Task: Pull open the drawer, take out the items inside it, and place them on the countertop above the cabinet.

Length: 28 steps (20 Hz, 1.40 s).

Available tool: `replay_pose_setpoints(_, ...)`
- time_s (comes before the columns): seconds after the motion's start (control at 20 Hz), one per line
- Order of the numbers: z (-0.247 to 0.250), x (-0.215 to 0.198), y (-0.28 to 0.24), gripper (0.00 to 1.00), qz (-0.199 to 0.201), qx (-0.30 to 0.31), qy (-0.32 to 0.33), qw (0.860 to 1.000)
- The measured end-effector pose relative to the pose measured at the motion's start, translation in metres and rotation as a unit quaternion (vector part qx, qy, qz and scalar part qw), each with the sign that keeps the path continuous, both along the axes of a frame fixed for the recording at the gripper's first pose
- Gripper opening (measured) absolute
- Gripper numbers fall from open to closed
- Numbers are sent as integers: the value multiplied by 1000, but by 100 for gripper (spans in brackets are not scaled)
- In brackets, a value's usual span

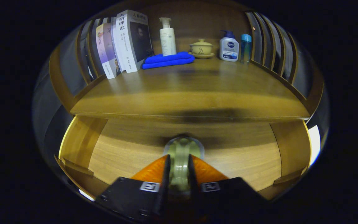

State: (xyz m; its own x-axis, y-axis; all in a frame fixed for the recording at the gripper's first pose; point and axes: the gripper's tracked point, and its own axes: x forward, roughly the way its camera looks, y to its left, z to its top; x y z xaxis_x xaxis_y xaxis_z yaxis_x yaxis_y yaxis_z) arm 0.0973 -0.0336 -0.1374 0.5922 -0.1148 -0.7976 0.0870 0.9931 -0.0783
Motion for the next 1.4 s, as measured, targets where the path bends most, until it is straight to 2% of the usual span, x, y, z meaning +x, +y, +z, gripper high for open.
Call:
replay_pose_setpoints(0.05, -4, 1, 1, 22, 5, 3, 3, 1000)
replay_pose_setpoints(0.15, 1, 1, -1, 22, 13, 0, -6, 1000)
replay_pose_setpoints(0.2, 11, 3, -4, 9, 9, -7, -22, 1000)
replay_pose_setpoints(0.35, 15, 1, 2, 9, 39, -4, -31, 999)
replay_pose_setpoints(0.8, 51, -13, 19, 9, 83, 5, -76, 994)
replay_pose_setpoints(1.15, 83, -23, 31, 9, 101, 23, -124, 987)
replay_pose_setpoints(1.4, 107, -17, 34, 9, 96, 37, -147, 984)
